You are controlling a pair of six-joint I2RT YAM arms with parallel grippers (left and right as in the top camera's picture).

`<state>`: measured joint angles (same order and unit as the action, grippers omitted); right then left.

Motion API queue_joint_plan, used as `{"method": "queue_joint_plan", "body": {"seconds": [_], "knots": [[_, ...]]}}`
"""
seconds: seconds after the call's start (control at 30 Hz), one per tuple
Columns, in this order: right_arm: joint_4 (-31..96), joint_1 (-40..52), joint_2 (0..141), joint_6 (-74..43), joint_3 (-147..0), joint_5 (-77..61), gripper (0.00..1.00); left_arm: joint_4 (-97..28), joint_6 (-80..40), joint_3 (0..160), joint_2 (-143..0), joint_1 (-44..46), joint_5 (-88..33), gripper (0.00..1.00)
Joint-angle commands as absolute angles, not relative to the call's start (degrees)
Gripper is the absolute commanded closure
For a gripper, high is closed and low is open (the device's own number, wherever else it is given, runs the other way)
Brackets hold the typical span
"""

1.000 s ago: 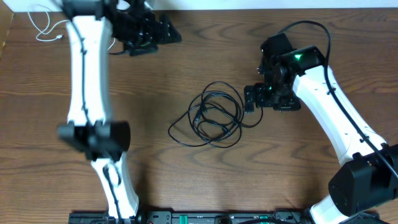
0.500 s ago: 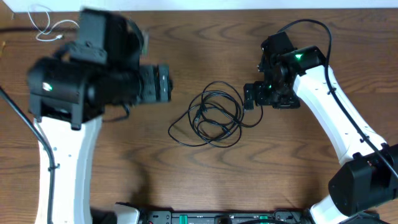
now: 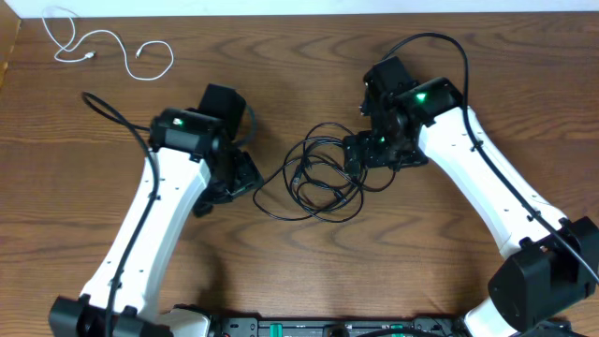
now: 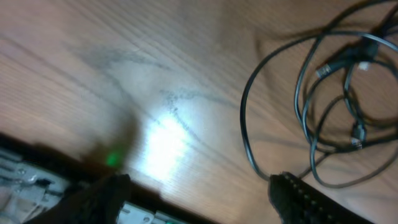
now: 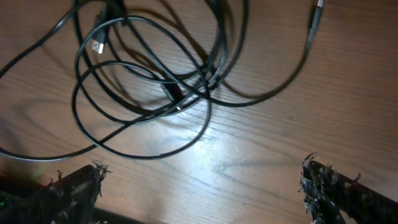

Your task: Untangle cables

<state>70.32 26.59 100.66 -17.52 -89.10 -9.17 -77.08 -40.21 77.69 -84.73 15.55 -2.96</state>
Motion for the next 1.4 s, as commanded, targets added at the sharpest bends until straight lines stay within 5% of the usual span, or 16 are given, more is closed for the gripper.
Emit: {"method": "queue_joint_plan", "body": {"seconds": [0.0,0.37,0.57,1.37], "knots": [[68.25,27.92,100.31,-17.54,-89.17,-7.81,0.01,-69.93,-44.53,71.16,-86.32,15.90,-6.24,0.29],[64.38,28.18,100.31,-17.54,-89.17,-7.84,0.01,-59.55,-47.99,62.41,-87.77,16.12,-7.64,0.34],[63.51,28.18,100.31,-17.54,-89.17,-7.86,0.01,-55.05,-47.99,60.05,-87.77,16.12,-13.37,0.47],[63.86,28.23,100.42,-17.54,-89.12,-7.88,0.01,-55.09,-48.80,59.46,-87.79,17.85,-15.64,0.66]]}}
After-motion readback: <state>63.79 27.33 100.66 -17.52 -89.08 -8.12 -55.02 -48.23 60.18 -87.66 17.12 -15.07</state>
